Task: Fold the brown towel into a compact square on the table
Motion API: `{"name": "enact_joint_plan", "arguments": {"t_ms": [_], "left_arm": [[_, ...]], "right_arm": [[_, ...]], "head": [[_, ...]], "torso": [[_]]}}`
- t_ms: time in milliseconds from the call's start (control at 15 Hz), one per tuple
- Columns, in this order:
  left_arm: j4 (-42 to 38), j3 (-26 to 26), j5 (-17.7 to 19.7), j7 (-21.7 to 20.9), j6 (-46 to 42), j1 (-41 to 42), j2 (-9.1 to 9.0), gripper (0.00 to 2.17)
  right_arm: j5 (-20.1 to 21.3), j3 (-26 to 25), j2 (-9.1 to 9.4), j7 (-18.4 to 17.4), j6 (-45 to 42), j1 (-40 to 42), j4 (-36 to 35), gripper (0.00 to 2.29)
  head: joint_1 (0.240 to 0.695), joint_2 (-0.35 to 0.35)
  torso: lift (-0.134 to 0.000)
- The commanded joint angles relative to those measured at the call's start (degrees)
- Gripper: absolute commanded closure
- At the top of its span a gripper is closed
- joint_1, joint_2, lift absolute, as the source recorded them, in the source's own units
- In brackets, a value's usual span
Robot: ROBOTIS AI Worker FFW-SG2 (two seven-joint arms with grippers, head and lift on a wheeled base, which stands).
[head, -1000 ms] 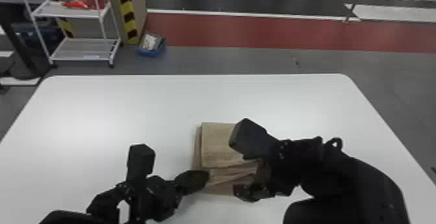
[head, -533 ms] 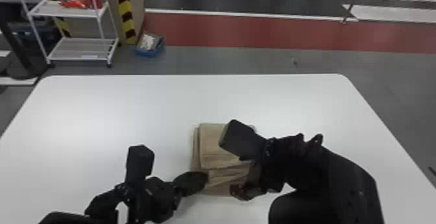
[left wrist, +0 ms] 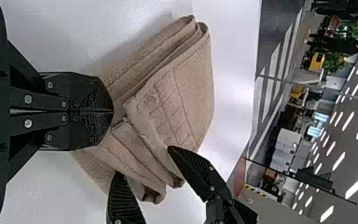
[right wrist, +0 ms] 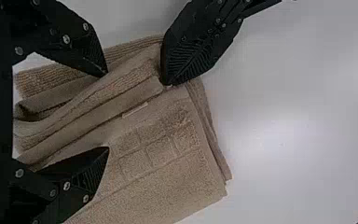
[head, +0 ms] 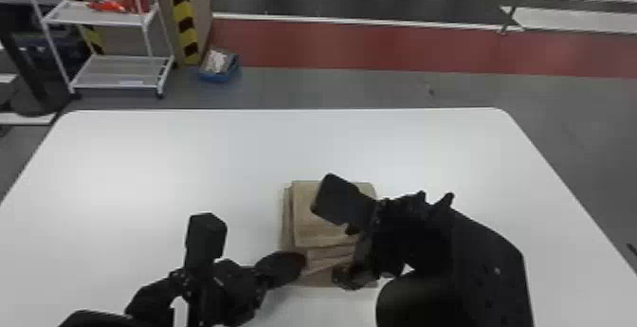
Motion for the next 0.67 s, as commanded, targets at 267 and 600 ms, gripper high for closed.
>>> {"name": "enact_joint_plan", "arguments": {"t_ms": [267, 600], "left_arm": [[0.0, 0.1, 0.1, -0.2, -0.2, -0.1, -0.08, 2.15], [0.1, 0.3, 0.1, -0.2, -0.2, -0.1, -0.08, 2.15]], "right_arm": [[1.8, 0.9, -0.06, 0.3, 0.6, 0.4, 0.5, 0.4], [1.4, 0.4, 0.73, 0.3, 0.8, -0.4, 1.3, 0.68]], "head": [[0.695, -0.08], [0.695, -0.087]], "torso": [[-0.125], [-0.125]]}}
